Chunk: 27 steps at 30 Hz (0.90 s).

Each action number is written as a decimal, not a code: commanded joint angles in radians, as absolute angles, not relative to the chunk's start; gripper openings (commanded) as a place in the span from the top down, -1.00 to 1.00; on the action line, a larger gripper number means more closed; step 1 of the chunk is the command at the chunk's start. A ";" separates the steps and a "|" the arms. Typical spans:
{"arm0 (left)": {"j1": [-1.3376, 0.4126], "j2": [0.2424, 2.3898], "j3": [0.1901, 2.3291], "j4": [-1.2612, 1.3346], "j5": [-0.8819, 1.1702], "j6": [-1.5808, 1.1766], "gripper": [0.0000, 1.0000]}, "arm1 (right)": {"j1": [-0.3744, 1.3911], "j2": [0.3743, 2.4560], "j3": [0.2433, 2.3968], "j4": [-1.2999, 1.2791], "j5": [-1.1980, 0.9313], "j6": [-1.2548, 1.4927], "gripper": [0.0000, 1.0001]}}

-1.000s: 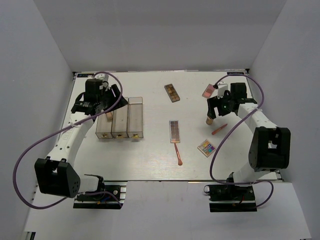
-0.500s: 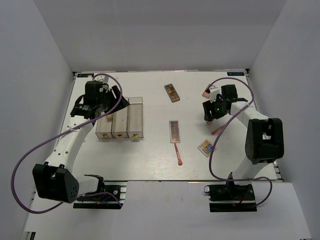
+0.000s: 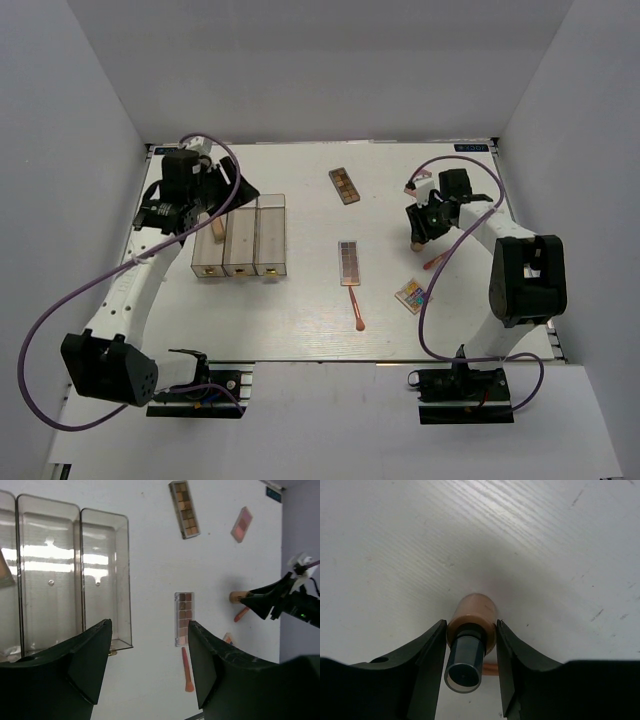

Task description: Organize the makeup

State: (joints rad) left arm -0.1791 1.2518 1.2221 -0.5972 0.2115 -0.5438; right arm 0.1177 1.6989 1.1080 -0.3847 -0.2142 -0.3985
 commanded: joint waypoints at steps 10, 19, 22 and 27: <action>-0.192 1.187 1.387 -0.370 0.477 -0.569 -0.41 | 0.221 1.681 1.463 -0.565 -0.768 -0.491 1.00; -0.201 1.187 1.465 -0.290 0.558 -0.603 -0.41 | 0.478 1.893 1.689 -0.338 -0.933 -0.330 1.00; -0.201 1.186 1.506 -0.279 0.568 -0.614 -0.42 | 0.587 1.966 1.750 -0.214 -0.953 -0.252 1.00; -0.201 1.172 1.554 -0.268 0.571 -0.620 -0.43 | 0.714 2.126 1.916 -0.089 -0.953 -0.108 1.00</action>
State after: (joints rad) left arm -0.1967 1.2110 1.5127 -0.2989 0.5434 -0.6083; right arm 0.6567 2.0861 1.8057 -0.2573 -0.8963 -0.2325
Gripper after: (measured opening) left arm 0.712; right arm 0.468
